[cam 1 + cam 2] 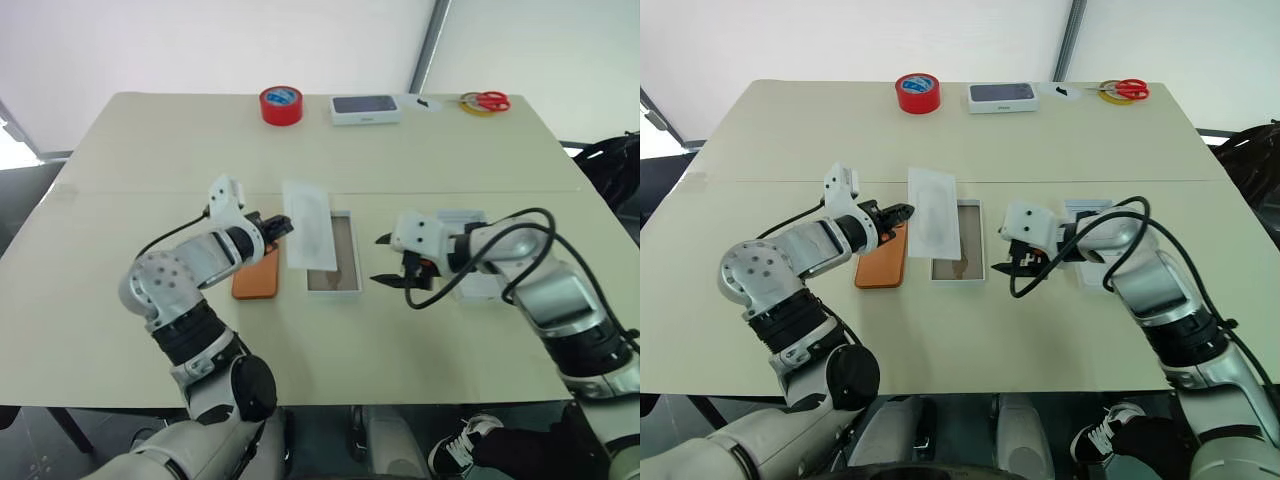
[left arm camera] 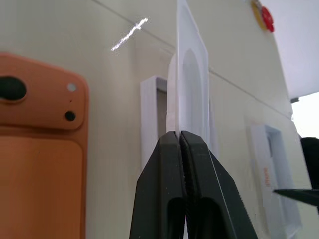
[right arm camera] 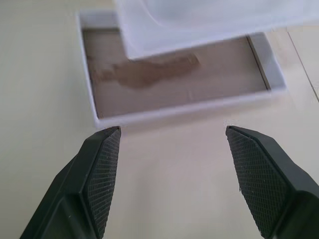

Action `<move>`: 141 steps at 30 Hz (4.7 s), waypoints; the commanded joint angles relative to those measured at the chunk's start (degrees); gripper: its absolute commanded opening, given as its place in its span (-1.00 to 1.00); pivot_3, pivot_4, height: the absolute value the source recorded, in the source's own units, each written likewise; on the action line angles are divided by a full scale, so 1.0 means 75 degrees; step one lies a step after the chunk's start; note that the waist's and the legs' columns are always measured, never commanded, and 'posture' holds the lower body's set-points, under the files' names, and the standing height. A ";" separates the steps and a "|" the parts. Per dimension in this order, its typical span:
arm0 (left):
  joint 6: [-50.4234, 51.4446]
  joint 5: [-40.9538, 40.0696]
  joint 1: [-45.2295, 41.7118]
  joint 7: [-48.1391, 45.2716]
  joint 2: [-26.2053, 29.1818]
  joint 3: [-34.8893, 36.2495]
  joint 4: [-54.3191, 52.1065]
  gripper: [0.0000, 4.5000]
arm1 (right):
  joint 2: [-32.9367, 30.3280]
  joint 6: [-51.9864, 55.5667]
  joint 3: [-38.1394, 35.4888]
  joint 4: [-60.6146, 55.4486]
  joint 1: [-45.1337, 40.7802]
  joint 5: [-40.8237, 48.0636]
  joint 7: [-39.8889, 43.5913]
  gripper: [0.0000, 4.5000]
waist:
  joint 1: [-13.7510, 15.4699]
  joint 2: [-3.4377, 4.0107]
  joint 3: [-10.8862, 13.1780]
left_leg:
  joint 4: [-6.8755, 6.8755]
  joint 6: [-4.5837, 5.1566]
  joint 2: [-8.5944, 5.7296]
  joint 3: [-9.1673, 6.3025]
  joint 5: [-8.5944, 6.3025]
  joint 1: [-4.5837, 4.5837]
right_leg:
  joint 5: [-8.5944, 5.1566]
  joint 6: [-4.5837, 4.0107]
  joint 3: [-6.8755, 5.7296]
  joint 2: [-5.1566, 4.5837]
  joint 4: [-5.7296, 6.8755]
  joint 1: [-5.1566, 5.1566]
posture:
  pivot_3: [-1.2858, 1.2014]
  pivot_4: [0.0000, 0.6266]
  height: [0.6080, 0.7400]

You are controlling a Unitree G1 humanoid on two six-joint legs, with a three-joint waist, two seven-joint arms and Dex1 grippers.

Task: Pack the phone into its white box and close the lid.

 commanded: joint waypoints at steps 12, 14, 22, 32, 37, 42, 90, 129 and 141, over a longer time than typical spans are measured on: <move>-0.0135 0.0017 0.0291 0.0074 -0.1142 -0.0423 0.0035 -1.00 | -0.0065 -0.0164 -0.0104 0.0019 0.0146 -0.0031 -0.0324 0.56 | 0.0035 0.0000 0.0000 | 0.0001 0.0001 -0.0001 -0.0002 0.0000 -0.0002 | -0.0001 -0.0001 0.0000 -0.0001 -0.0003 0.0001 | 0.03 -0.52 0.95; -0.0136 0.0003 0.0331 0.0098 -0.1249 -0.0464 0.0080 -1.00 | -0.0046 -0.0190 -0.0069 0.0046 0.0158 -0.0047 -0.0354 0.56 | 0.0035 0.0000 0.0000 | 0.0001 0.0001 0.0000 -0.0002 0.0000 -0.0002 | -0.0001 -0.0001 0.0000 -0.0001 -0.0002 0.0001 | 0.03 -0.52 0.95; -0.0126 -0.0172 0.0394 0.0112 -0.1399 -0.0389 0.0204 -0.73 | -0.0009 -0.0243 0.0000 0.0076 0.0241 -0.0082 -0.0447 0.59 | 0.0036 0.0000 0.0000 | 0.0001 0.0001 0.0000 -0.0002 0.0000 -0.0002 | -0.0001 -0.0001 0.0000 -0.0001 -0.0002 0.0001 | 0.03 -0.52 0.95; 0.0072 -0.0768 0.0323 -0.0283 -0.0810 -0.0350 0.0128 0.98 | 0.0145 -0.0264 0.0001 0.0126 0.0169 -0.0069 -0.0666 0.59 | 0.0035 -0.0001 0.0000 | 0.0002 0.0001 -0.0001 -0.0002 0.0000 -0.0002 | -0.0001 -0.0001 -0.0001 -0.0001 -0.0002 0.0001 | 0.03 -0.52 0.95; -0.0032 -0.1052 0.0213 -0.0642 0.0276 -0.0239 -0.0182 1.00 | 0.0514 -0.0017 -0.0262 0.0154 -0.0137 0.0265 -0.0881 0.35 | 0.0016 0.0000 0.0000 | 0.0001 0.0001 0.0001 -0.0003 0.0000 -0.0001 | -0.0001 -0.0001 0.0000 0.0000 -0.0001 0.0001 | 0.03 -0.52 0.95; -0.2512 0.0061 0.1663 -0.2143 0.3113 -0.2629 -0.0779 1.00 | 0.1463 0.0637 0.0019 0.0730 -0.0784 0.0114 -0.1693 -0.72 | -0.0168 0.0009 -0.0005 | -0.0012 -0.0002 0.0018 0.0001 0.0002 0.0010 | -0.0001 -0.0006 0.0006 0.0018 0.0011 -0.0004 | 0.03 -0.52 0.95; -0.7881 0.1308 0.5003 -0.5510 0.5905 -0.3945 -0.0961 1.00 | 0.2067 0.0381 0.2340 0.0756 -0.1177 -0.1730 -0.0331 -0.98 | -0.0159 0.0013 -0.0003 | -0.0021 0.0001 0.0030 0.0013 0.0000 -0.0016 | 0.0005 -0.0031 0.0006 0.0006 0.0014 -0.0045 | 0.03 -0.52 0.95; -0.7984 0.1017 0.5709 -0.6456 0.6561 -0.3958 -0.1729 1.00 | 0.2224 -0.1248 0.2358 0.1671 -0.1480 -0.1394 0.0834 -0.98 | -0.0154 0.0013 -0.0003 | -0.0020 0.0001 0.0036 0.0013 0.0000 -0.0014 | -0.0004 -0.0047 0.0006 0.0010 0.0014 -0.0045 | 0.03 -0.52 0.95; -0.5919 0.0109 0.4710 -0.4847 0.6055 -0.2673 -0.0658 1.00 | 0.3213 0.0213 0.1368 0.1511 -0.2051 -0.1301 -0.0952 -0.98 | -0.0154 0.0011 -0.0004 | -0.0019 0.0001 0.0036 0.0010 0.0000 -0.0013 | 0.0009 -0.0025 0.0006 0.0011 0.0019 -0.0045 | 0.03 -0.52 0.95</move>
